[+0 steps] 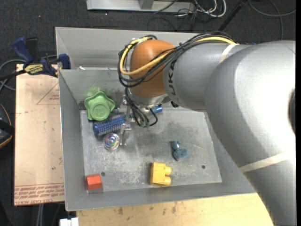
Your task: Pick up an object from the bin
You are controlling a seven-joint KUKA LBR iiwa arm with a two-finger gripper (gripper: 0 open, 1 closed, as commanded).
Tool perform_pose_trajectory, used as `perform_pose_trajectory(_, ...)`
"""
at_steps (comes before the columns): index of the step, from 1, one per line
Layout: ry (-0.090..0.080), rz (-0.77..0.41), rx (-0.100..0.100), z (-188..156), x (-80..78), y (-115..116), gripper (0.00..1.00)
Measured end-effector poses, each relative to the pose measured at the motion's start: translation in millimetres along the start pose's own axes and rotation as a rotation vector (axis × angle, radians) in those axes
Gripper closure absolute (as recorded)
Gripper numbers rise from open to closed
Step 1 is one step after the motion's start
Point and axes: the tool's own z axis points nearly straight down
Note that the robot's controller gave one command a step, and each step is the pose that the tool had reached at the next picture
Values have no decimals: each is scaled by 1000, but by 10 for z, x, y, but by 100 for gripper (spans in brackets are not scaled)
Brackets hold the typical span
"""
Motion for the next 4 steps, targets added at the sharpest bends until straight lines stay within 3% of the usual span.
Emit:
perform_pose_trajectory(1,1,-1,1,-31,-23,10,0)
perform_pose_trajectory(2,-3,0,0,-51,-37,14,100)
perform_pose_trajectory(4,8,-1,3,-474,-39,17,100)
